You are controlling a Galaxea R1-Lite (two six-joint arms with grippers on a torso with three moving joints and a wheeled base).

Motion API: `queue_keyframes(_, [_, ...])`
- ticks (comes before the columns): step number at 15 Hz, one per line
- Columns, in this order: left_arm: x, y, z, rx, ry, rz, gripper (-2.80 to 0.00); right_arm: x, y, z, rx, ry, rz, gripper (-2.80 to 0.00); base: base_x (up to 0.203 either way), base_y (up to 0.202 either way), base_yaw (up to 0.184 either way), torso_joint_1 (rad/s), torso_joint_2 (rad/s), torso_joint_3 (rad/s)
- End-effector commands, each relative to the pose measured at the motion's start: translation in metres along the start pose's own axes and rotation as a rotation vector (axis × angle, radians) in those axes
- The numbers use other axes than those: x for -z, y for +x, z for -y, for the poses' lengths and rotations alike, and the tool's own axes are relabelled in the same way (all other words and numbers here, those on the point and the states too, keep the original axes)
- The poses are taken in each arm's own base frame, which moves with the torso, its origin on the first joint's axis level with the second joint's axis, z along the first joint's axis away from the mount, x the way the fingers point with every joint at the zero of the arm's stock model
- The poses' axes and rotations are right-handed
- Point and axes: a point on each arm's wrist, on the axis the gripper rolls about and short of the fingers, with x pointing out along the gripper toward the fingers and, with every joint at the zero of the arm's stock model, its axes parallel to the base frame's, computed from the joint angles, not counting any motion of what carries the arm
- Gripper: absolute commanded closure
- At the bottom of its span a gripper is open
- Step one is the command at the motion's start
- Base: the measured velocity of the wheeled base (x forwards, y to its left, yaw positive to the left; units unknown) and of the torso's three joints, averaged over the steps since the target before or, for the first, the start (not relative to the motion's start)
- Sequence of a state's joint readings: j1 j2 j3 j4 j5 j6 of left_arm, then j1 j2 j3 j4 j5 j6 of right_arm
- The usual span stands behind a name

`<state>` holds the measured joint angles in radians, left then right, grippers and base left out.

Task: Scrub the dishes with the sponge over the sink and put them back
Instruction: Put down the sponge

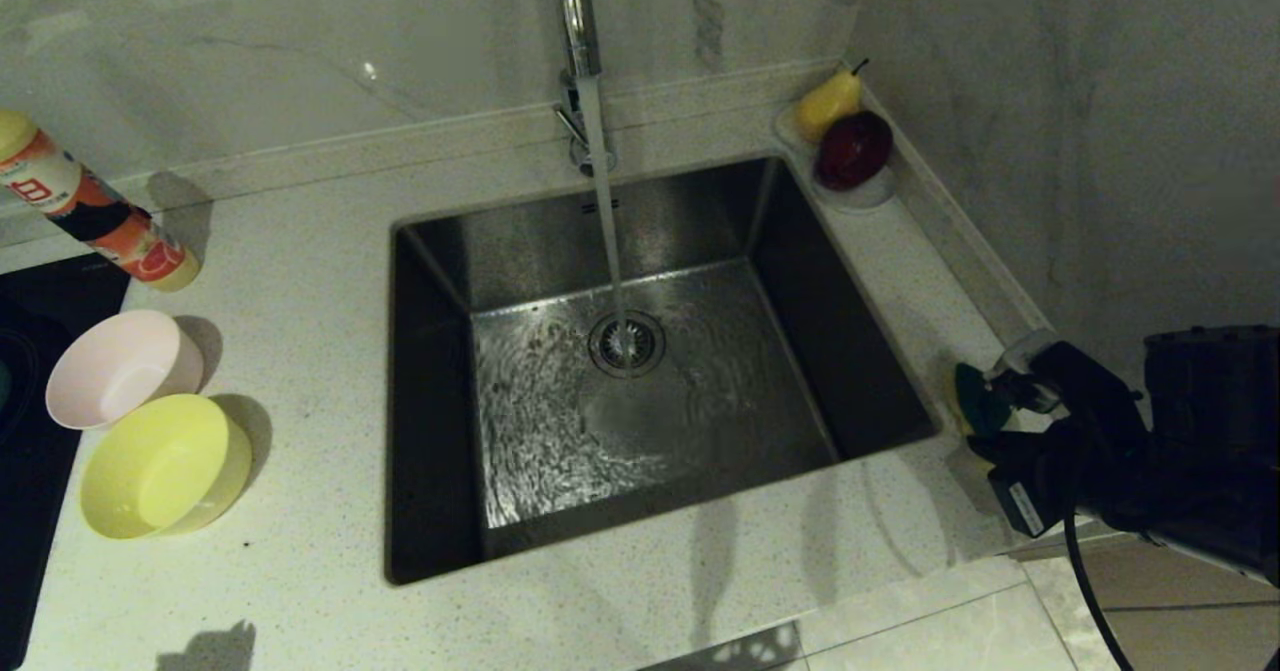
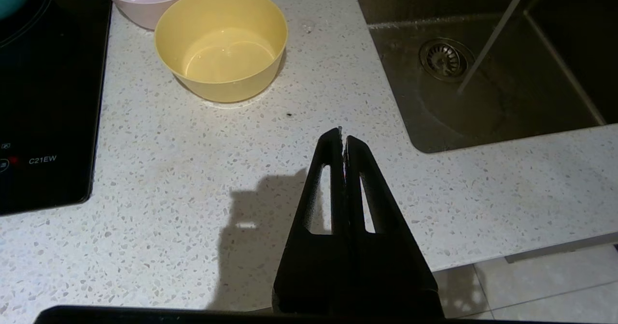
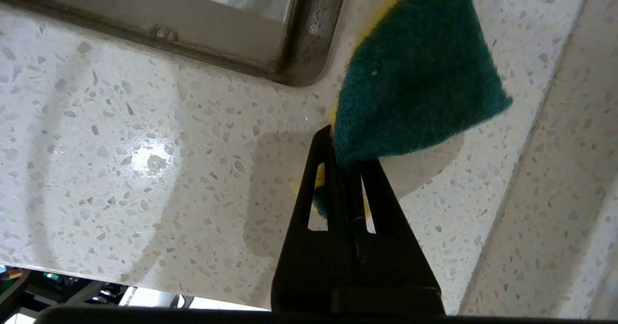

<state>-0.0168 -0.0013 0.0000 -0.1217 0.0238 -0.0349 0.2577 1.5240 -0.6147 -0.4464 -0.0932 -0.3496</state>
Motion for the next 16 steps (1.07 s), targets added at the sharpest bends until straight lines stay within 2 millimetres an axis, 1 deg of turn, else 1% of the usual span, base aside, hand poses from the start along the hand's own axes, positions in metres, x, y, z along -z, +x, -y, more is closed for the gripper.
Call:
queue_keyframes(1, [0.0113, 0.0019, -0.0004, -0.002, 0.001, -0.039, 0.00, 0.0014, 0.0001, -0.0005, -0.001, -0.005, -0.003, 0.00, 0.000, 0.000, 0.000, 0.000, 0.00, 0.000])
queue_keyframes(5, [0.0113, 0.0019, -0.0004, -0.002, 0.001, -0.039, 0.00, -0.0016, 0.0002, 0.0010, 0.005, 0.006, 0.008, 0.00, 0.000, 0.000, 0.000, 0.000, 0.00, 0.000])
queue_keyframes(9, [0.0113, 0.0019, -0.0004, -0.002, 0.001, -0.039, 0.00, 0.0004, -0.0024, 0.0017, 0.009, 0.007, 0.006, 0.00, 0.000, 0.000, 0.000, 0.000, 0.00, 0.000])
queue_keyframes(13, [0.0113, 0.0019, -0.0004, -0.002, 0.001, -0.039, 0.00, 0.0030, 0.0001, 0.0013, 0.006, 0.004, -0.008, 0.00, 0.000, 0.000, 0.000, 0.000, 0.00, 0.000])
queue_keyframes(14, [0.0113, 0.0019, -0.0004, -0.003, 0.001, -0.039, 0.00, 0.0028, 0.0003, 0.0013, 0.006, 0.003, -0.008, -2.80, 0.000, 0.000, 0.000, 0.000, 0.00, 0.000])
queue_keyframes(16, [0.0113, 0.0019, -0.0004, -0.002, 0.001, -0.039, 0.00, -0.0023, -0.0034, 0.0036, 0.015, 0.010, 0.017, -2.80, 0.000, 0.000, 0.000, 0.000, 0.00, 0.000])
